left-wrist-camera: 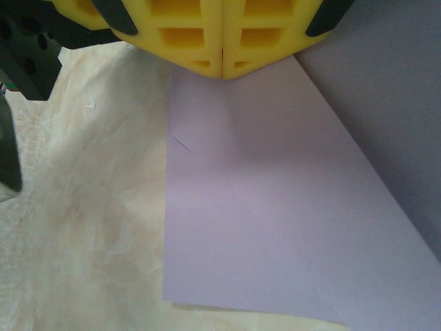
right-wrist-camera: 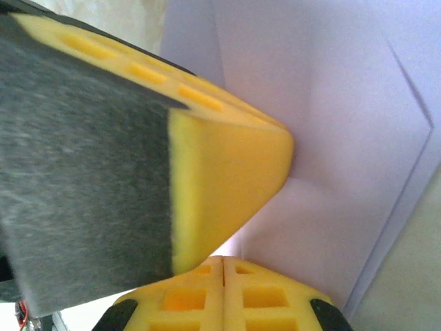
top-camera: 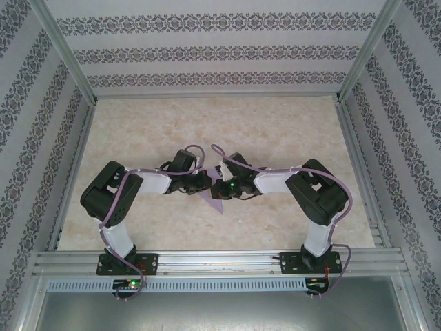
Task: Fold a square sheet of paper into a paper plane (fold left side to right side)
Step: Fourth fold the wing at the center of the table.
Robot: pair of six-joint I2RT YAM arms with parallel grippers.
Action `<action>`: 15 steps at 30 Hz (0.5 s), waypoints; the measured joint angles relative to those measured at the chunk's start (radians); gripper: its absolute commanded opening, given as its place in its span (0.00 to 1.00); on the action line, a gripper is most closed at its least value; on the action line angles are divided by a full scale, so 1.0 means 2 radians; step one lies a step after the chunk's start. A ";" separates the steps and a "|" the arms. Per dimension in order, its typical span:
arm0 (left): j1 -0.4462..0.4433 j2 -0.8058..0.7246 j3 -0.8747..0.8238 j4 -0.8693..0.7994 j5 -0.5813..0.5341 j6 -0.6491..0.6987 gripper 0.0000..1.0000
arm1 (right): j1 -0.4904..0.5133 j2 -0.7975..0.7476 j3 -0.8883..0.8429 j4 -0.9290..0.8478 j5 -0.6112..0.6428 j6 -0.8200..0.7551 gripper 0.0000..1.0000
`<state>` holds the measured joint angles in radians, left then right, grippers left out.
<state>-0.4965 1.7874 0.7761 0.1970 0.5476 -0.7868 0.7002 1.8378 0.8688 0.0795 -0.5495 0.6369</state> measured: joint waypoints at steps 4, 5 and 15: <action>0.000 0.000 0.000 0.000 -0.001 0.000 0.00 | 0.001 0.000 -0.004 0.006 0.000 -0.004 0.00; 0.000 0.000 0.000 -0.001 -0.002 0.000 0.00 | 0.002 -0.001 -0.008 0.010 0.000 -0.004 0.00; -0.001 -0.002 0.002 -0.009 -0.002 0.000 0.00 | 0.031 -0.060 -0.081 0.019 -0.001 -0.003 0.00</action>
<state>-0.4976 1.7840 0.7799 0.1795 0.5442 -0.7868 0.7628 1.7180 0.7071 0.1169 -0.5522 0.6304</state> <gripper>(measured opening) 0.043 0.043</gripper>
